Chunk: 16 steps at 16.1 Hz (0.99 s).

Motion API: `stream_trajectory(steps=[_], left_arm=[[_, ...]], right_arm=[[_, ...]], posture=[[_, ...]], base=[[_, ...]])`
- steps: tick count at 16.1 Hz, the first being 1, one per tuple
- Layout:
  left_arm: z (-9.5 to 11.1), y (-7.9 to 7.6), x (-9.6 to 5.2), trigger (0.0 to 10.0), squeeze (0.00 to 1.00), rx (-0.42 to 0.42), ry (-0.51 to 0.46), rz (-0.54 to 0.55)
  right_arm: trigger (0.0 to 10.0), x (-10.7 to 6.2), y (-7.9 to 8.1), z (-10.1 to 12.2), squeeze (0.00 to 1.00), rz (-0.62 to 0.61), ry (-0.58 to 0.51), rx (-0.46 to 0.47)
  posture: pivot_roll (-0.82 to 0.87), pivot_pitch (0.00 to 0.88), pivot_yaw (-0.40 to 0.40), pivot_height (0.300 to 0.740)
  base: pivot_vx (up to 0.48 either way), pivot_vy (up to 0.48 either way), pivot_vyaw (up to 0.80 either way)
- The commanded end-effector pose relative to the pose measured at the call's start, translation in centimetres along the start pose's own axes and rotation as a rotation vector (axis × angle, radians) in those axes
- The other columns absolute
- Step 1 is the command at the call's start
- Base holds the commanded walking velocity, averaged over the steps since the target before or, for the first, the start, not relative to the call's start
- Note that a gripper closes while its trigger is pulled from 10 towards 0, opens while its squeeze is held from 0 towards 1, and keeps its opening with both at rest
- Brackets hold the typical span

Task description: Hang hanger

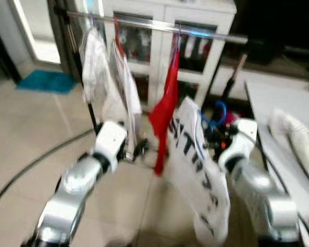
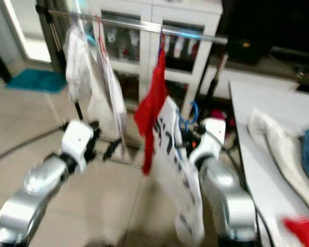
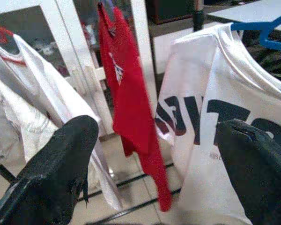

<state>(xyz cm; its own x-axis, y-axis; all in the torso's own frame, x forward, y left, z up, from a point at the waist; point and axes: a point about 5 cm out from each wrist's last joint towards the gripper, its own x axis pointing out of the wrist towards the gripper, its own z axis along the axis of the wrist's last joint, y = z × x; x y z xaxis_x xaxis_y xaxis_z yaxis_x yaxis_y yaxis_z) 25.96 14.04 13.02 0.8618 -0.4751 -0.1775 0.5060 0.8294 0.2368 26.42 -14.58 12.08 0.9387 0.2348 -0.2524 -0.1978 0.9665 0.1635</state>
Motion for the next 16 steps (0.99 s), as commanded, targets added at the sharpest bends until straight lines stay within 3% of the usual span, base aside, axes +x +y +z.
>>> stream_trajectory(steps=[1, 9, 12, 14, 15, 16], left_arm=[[0.0, -0.3, 0.0, 10.0, 0.00, -0.001, -0.001, -0.010], [0.0, -0.2, 0.0, 10.0, 0.00, -0.003, 0.002, -0.011], [0.0, -0.1, 0.1, 10.0, 0.00, 0.003, 0.007, -0.005], [0.3, -0.2, 0.1, 10.0, 0.00, -0.055, -0.026, -0.036], [0.5, -0.2, 0.3, 10.0, 1.00, -0.083, -0.035, -0.061], [0.8, 0.0, 0.8, 10.0, 1.00, -0.075, -0.035, -0.077]], right_arm=[[10.0, 0.0, 0.0, 0.9, 0.00, 0.004, -0.039, -0.012], [10.0, 0.0, 0.1, 0.9, 0.00, 0.008, -0.034, -0.015], [10.0, 0.1, 0.1, 1.0, 0.00, 0.016, -0.033, -0.018], [10.0, 0.2, 0.6, 1.5, 0.00, 0.087, -0.052, -0.038], [10.0, 0.3, 1.1, 2.0, 0.00, 0.152, -0.068, -0.063], [10.0, 0.5, 1.8, 2.7, 0.00, 0.236, -0.086, -0.086]], posture=[[0.04, 0.000, -0.060, 0.740], [0.04, 0.000, -0.060, 0.740], [0.04, 0.000, -0.061, 0.740], [0.03, 0.000, -0.059, 0.740], [0.03, 0.000, -0.059, 0.740], [0.03, 0.000, -0.058, 0.740]], base=[[-0.322, 0.000, 0.00], [-0.315, 0.000, 0.00], [0.000, 0.000, 0.00], [0.000, 0.000, 0.00], [0.000, 0.000, 0.00], [0.000, 0.000, 0.00]])
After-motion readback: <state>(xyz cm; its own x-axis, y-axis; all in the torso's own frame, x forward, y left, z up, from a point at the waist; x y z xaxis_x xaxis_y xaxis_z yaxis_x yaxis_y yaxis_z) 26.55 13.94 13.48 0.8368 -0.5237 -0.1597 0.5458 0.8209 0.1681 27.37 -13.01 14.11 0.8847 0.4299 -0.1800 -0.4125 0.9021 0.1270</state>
